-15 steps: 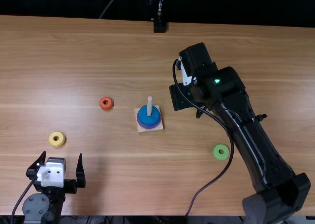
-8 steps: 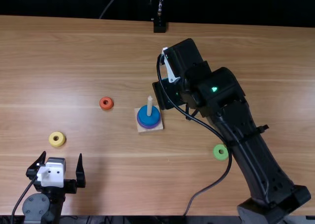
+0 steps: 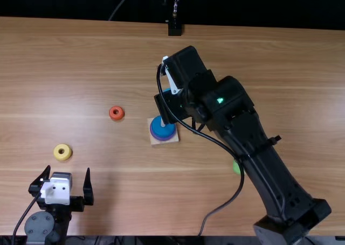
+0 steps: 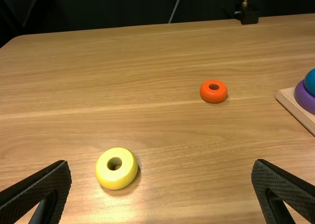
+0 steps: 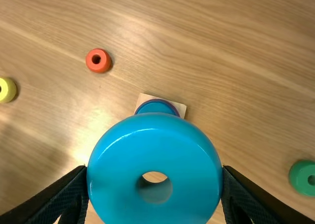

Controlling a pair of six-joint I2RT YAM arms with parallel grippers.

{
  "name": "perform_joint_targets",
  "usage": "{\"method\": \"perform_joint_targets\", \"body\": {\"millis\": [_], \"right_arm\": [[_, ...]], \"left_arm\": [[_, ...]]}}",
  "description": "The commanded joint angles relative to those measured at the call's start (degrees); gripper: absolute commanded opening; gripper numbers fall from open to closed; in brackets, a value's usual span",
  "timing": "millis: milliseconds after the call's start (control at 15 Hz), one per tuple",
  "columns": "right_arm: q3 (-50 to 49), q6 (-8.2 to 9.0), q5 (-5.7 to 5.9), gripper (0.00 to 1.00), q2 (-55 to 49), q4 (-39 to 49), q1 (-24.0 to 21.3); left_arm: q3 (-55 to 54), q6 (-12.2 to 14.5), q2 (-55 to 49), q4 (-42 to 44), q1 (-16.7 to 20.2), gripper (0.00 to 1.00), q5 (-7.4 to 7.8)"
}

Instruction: Build the Hanoi tower: stack the rings onto the peg from bottom to top in this color order: purple, dark blue, light blue, dark green, light green, yellow, orange.

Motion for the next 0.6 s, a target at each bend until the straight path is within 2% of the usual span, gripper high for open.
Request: {"method": "perform_joint_targets", "body": {"millis": [0,533], "right_arm": [[1.96,0.32,-0.31,0.00,1.74,0.29,0.66],[1.96,0.53,-0.31,0.00,4.73,0.61,1.27]], "left_arm": [[-6.04,0.02,-0.69,-3.77,0.58,1.00,0.52],[-6.04,0.02,-0.69,-3.77,0.58,1.00,0.41]]}}
